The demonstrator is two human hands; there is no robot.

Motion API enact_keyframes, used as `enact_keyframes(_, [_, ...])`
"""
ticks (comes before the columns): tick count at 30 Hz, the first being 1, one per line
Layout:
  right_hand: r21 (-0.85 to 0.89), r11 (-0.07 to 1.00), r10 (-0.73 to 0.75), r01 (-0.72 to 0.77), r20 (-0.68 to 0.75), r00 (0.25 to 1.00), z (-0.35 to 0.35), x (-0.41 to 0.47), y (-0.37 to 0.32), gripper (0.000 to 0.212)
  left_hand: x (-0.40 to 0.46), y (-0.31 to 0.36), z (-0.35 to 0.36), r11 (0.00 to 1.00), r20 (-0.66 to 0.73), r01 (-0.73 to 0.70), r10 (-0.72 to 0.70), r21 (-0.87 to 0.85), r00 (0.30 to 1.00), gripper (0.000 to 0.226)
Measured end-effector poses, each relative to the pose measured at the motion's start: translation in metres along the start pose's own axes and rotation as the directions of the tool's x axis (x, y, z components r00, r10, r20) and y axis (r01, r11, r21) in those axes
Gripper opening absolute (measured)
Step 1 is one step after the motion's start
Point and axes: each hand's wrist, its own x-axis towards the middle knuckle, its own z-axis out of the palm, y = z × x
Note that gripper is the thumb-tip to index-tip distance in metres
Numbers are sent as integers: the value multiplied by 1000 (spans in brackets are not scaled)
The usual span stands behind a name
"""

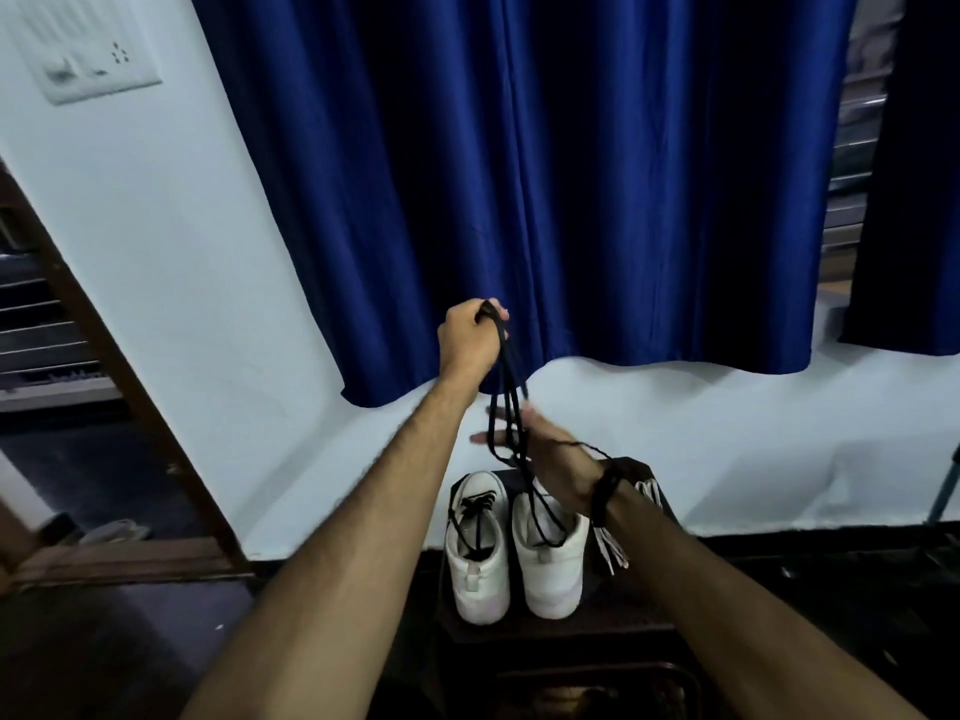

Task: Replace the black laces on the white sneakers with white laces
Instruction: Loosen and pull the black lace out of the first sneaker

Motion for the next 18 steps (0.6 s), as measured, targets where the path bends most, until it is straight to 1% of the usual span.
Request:
enact_keyframes(2, [-117,993,-27,28,7,1000,6,-3,-1,38,7,4,-10,999,-16,53,-53,-13,998,28])
enact_keyframes(4, [-183,981,-82,70,-58,995,8,-2,3,24,11,8,-23,993,-46,109,-111,-43,993,26])
enact_keyframes(6, [-207,973,-144,105,-187,972,9,0,-6,22,12,6,-34,990,-73,144,-144,-2,987,23])
enact_keyframes(8, [-179,975,-178,130,-282,943,13,5,-25,17,5,-5,-44,977,-34,173,-170,125,985,23])
enact_keyframes(9, [-121,982,-174,145,-289,941,18,7,-37,16,-1,-12,-48,969,2,188,-191,160,982,22])
enact_keyframes(10, [-74,984,-178,164,-278,944,22,10,-49,19,-7,-18,-52,963,41,201,-212,177,976,21])
enact_keyframes(11, [-39,982,-188,184,-261,947,27,11,-61,25,-12,-25,-55,959,81,213,-232,187,969,19])
enact_keyframes(12, [-42,980,-199,195,-244,949,31,12,-72,31,-20,-30,-58,958,128,224,-249,180,960,18])
enact_keyframes(13, [-63,977,-211,203,-220,952,37,12,-81,35,-30,-32,-59,959,192,242,-267,145,944,20])
enact_keyframes(14, [-94,973,-226,212,-194,955,42,12,-88,34,-40,-33,-59,958,264,280,-288,69,921,25])
enact_keyframes(15, [-129,968,-238,217,-176,955,46,11,-93,32,-52,-33,-58,936,334,348,-314,-46,889,32])
enact_keyframes(16, [-173,960,-249,219,-172,953,50,12,-96,30,-63,-34,-58,883,399,434,-338,-179,852,37])
enact_keyframes(18, [-255,948,-242,193,-178,954,56,13,-97,28,-80,-41,-62,707,503,575,-350,-411,791,40])
